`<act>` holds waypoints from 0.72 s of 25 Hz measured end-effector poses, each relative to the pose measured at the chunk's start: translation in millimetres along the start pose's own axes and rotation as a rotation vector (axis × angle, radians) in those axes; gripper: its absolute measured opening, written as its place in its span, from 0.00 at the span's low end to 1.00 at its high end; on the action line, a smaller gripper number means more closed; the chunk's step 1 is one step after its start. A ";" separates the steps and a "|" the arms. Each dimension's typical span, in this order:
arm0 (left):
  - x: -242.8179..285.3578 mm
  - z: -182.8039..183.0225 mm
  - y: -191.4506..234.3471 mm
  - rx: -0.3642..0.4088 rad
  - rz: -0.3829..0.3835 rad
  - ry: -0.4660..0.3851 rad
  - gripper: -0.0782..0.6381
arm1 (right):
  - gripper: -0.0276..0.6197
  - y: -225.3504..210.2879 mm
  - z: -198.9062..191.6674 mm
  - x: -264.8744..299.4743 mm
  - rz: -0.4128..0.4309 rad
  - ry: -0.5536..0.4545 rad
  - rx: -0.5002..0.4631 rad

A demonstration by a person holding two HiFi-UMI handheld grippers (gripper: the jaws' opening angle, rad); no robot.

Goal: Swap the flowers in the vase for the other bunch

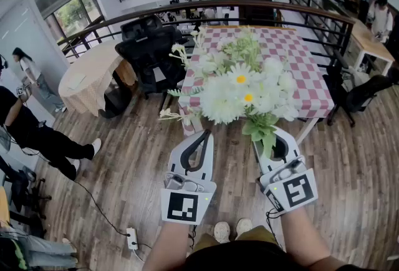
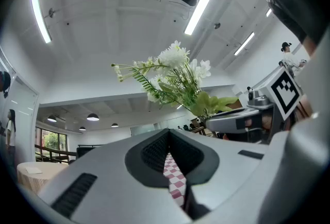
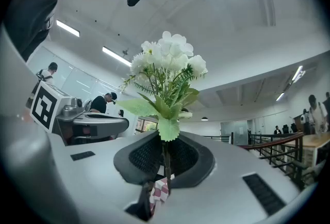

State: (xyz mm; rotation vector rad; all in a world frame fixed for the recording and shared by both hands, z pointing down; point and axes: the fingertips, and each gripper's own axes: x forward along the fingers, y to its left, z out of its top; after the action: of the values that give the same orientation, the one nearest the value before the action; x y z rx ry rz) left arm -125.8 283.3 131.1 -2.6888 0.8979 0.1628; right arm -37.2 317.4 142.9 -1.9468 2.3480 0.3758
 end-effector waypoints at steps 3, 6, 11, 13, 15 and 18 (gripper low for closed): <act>2.2 1.3 2.5 -0.002 -0.001 -0.002 0.12 | 0.13 0.0 1.9 4.0 0.000 -0.006 0.004; 2.0 0.6 2.7 -0.003 0.002 0.000 0.12 | 0.13 0.7 1.2 3.9 0.003 -0.007 0.009; 4.0 0.8 2.8 -0.005 0.008 0.001 0.12 | 0.13 -0.9 1.6 4.2 0.009 -0.010 0.010; 6.0 1.6 0.9 0.002 0.010 0.000 0.12 | 0.13 -4.2 1.5 3.4 0.011 -0.013 0.012; 7.2 2.2 -2.2 0.007 0.014 0.002 0.12 | 0.13 -7.6 0.7 0.8 0.013 -0.015 0.017; 9.6 3.5 -6.9 0.009 0.025 0.002 0.12 | 0.13 -12.5 1.1 -3.5 0.020 -0.026 0.028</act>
State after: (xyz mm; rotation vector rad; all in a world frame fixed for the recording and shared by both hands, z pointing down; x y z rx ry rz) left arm -114.0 284.3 127.6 -2.6703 0.9309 0.1612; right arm -24.4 318.9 140.7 -1.8962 2.3449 0.3652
